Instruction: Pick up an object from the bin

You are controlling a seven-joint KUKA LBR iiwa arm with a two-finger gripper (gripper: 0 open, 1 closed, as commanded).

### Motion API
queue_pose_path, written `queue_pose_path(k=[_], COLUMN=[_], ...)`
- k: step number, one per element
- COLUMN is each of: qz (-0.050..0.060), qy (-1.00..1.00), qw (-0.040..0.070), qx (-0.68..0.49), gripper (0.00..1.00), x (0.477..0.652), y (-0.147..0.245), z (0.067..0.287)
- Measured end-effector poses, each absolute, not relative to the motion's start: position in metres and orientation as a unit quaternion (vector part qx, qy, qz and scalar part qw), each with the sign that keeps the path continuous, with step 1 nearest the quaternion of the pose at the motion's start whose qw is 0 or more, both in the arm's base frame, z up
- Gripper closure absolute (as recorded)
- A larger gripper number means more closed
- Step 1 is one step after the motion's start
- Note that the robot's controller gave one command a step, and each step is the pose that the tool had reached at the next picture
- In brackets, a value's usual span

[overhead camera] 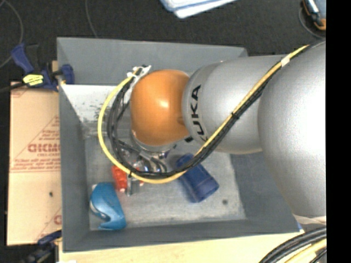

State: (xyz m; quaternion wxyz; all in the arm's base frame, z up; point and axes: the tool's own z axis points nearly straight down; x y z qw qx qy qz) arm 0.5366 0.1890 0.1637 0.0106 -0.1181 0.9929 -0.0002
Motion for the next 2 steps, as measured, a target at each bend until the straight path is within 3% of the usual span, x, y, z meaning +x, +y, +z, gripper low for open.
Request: queue_pose_path(k=[1, 2], qz=[0.0, 0.0], qy=[0.987, 0.986], qw=[0.017, 0.017], qx=[-0.161, -0.166], gripper=[1.0, 1.0], x=[0.566, 0.568], y=[0.202, 0.202], z=[0.083, 0.07])
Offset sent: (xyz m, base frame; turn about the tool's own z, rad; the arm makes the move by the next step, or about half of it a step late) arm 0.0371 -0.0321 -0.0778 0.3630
